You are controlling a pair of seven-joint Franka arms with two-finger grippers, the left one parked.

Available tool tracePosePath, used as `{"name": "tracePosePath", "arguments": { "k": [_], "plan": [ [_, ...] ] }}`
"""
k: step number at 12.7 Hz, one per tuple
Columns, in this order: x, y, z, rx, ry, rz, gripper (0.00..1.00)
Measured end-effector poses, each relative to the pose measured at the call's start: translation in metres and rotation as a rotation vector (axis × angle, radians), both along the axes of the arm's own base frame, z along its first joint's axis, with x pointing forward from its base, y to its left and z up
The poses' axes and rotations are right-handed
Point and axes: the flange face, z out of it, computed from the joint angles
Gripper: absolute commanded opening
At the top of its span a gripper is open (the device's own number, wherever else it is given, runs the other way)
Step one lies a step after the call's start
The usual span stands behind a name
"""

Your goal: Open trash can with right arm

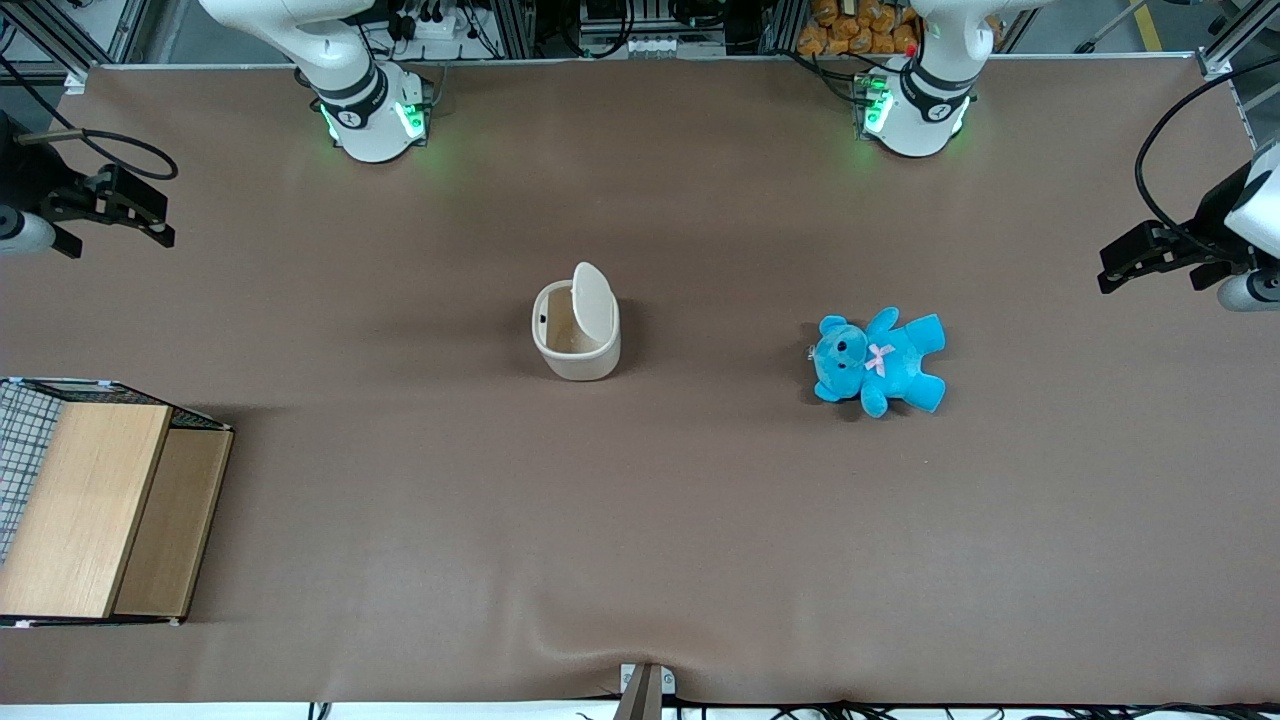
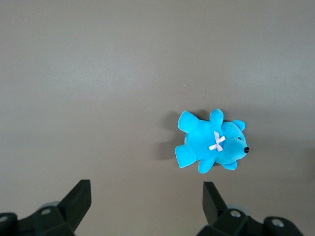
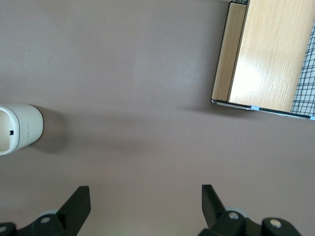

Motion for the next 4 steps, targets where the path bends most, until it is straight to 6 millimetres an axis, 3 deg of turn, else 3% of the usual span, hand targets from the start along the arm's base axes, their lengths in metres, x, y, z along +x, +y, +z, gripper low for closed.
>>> {"name": "tracePosePath", "arguments": {
  "k": [4],
  "plan": [
    [-0.0034,-0.0021,0.0060,0.002,-0.012,-0.005,1.00]
  ]
}}
